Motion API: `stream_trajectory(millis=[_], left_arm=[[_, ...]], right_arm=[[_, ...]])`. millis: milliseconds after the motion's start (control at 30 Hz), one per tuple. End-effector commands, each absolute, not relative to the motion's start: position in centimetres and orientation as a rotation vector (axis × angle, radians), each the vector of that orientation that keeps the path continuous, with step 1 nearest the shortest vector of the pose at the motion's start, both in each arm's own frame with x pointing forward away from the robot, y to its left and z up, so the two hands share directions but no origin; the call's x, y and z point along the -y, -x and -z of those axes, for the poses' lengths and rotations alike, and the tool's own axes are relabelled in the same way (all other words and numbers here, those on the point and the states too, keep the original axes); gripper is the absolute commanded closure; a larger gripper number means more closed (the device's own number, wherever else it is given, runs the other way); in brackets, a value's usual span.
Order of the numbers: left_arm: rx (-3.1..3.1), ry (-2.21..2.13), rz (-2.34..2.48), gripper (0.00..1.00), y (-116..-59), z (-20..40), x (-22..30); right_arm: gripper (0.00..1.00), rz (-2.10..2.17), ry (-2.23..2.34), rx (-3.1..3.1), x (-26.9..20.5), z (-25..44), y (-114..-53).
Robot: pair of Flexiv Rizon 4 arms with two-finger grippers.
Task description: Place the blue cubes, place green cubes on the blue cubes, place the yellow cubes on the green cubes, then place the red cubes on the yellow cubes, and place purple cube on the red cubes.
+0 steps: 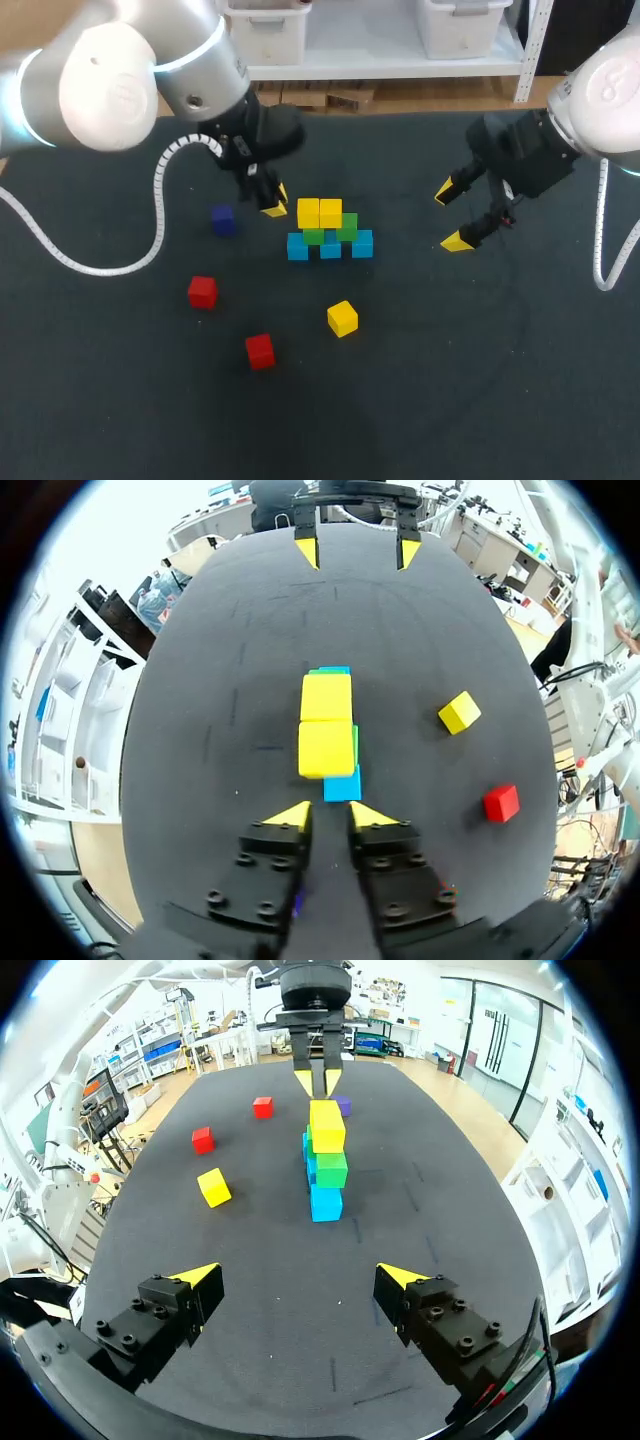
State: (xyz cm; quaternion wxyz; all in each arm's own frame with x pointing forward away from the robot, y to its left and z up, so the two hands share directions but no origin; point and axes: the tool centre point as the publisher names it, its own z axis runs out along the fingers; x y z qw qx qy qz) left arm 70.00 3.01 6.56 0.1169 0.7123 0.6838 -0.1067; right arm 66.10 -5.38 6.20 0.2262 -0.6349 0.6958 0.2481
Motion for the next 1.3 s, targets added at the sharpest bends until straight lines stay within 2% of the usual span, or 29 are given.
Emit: stream_trajectory(millis=[33, 867, 1300], left_arm=[[-2.001, -2.055, 0.293, 0.0, -68.8, -7.5, -4.6], [-1.949, -1.909, 0.389, 0.0, -62.7, -10.0, -13.5], [-1.878, -1.972, 0.392, 0.0, -62.1, -10.8, -14.4]], right_arm=[[0.0, -0.688, 1.751, -1.915, 5.4, -6.1, -66.2], [0.0, -0.688, 1.751, -1.915, 5.4, -6.1, -66.2], [0.0, -0.688, 1.751, -1.915, 5.4, -6.1, -66.2]])
